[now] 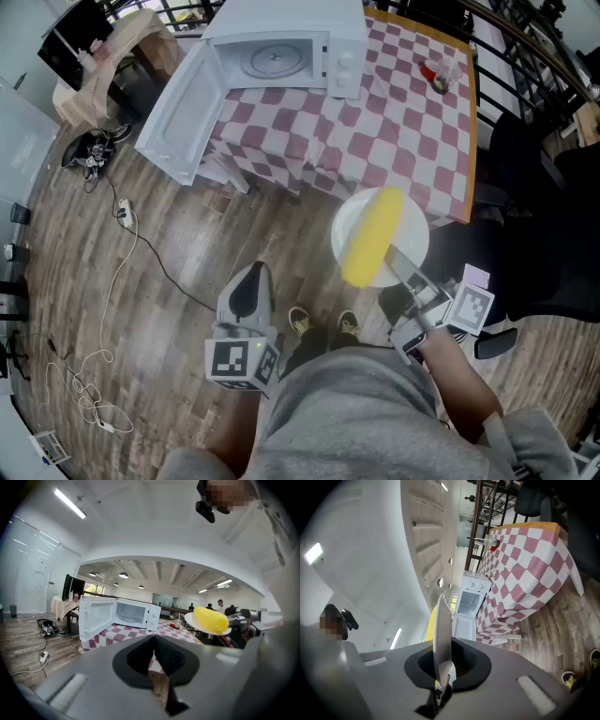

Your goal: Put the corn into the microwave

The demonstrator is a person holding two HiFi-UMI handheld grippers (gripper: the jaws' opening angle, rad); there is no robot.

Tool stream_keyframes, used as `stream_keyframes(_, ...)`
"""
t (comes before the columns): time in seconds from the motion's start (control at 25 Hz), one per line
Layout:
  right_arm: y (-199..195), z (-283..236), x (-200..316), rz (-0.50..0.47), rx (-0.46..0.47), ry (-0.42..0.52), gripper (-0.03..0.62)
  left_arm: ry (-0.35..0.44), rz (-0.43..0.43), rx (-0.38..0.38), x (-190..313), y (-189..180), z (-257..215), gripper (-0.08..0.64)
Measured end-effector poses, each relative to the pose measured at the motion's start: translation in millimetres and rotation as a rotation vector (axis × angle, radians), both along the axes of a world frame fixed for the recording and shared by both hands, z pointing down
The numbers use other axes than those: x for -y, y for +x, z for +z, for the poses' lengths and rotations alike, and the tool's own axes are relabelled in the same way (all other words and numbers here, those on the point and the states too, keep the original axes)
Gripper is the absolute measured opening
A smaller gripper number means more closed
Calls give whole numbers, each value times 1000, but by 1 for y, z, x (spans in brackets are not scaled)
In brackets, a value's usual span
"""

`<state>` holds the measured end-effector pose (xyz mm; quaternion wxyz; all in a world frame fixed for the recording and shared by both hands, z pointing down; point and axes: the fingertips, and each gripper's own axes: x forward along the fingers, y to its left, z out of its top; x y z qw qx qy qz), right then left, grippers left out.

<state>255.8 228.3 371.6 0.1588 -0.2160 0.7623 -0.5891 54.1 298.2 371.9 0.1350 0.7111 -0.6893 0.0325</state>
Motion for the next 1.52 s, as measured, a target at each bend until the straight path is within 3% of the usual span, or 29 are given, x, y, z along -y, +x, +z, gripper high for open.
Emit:
stream_keyframes(0.92, -77, 4, -11, 60, -8, -10, 6, 36, 43, -23, -1, -70, 4, 11)
stream_keyframes(1.52, -126, -6, -4, 4, -10, 18, 6, 53, 21, -5, -6, -99, -3, 11)
